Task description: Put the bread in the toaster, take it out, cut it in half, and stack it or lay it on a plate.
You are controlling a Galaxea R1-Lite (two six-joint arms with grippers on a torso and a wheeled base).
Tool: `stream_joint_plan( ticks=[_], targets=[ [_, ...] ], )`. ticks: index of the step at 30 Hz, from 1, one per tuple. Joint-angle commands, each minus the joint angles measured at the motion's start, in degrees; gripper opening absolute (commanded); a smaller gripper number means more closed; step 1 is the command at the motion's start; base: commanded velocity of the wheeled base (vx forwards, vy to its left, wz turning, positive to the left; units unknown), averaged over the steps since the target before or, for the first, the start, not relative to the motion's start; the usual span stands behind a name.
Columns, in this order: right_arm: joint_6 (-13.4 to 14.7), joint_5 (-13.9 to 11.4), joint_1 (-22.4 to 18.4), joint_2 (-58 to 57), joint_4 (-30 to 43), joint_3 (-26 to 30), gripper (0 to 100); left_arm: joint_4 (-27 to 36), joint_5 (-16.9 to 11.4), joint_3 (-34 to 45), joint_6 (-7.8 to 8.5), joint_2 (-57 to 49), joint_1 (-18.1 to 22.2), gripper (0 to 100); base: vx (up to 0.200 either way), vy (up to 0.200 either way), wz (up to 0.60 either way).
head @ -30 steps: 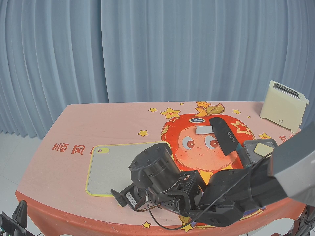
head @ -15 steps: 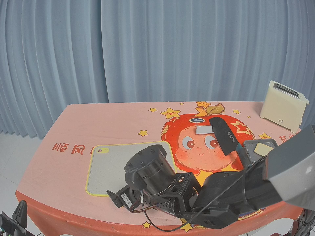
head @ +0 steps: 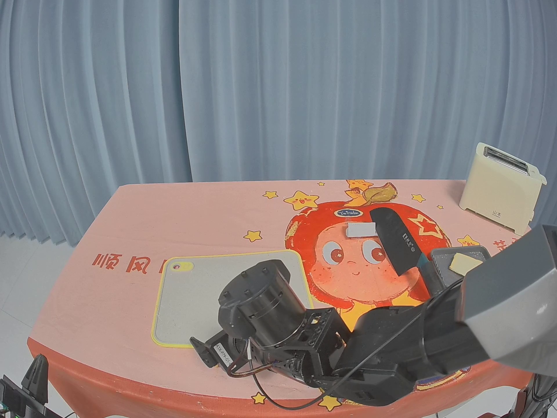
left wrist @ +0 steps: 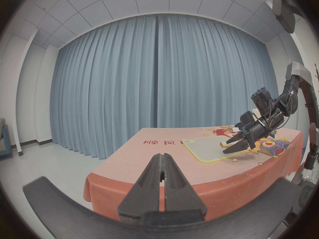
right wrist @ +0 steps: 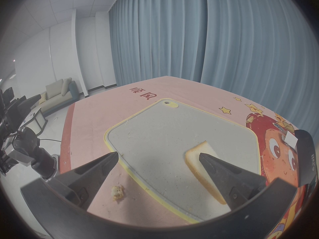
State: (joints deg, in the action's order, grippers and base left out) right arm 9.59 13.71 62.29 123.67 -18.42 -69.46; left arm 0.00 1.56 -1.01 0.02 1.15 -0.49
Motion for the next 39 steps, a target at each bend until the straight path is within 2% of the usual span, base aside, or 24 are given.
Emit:
stream_joint_plan(
  ticks=[1,23,24,30,36,39],
  targets=[
    [-0.01,0.08,-0.07,0.08,-0.04,0.12,100,0.00,0.02,1.01,-0.02,0.08,0.05,0,0.000,0.000,0.00],
    [0.43,0.08,-0.59,0.87,0.14,0.12,100,0.00,0.11,1.01,0.06,0.08,0.05,0,0.000,0.000,0.00],
    [0.43,0.08,-0.59,0.87,0.14,0.20,0,0.00,0.11,1.01,0.06,0.08,0.05,0,0.000,0.000,0.00],
    [0.51,0.26,-0.59,0.87,0.58,0.73,0,0.00,0.11,1.01,0.15,0.08,0.05,0,0.000,0.000,0.00],
    [0.43,2.11,-1.12,0.16,2.16,0.64,0,0.00,0.11,1.01,0.06,0.08,0.05,0,0.000,0.000,0.00],
    [0.43,2.11,-1.30,-0.36,2.07,0.29,0,0.00,0.11,1.01,0.06,0.08,0.05,0,0.000,0.000,0.00]
  ],
)
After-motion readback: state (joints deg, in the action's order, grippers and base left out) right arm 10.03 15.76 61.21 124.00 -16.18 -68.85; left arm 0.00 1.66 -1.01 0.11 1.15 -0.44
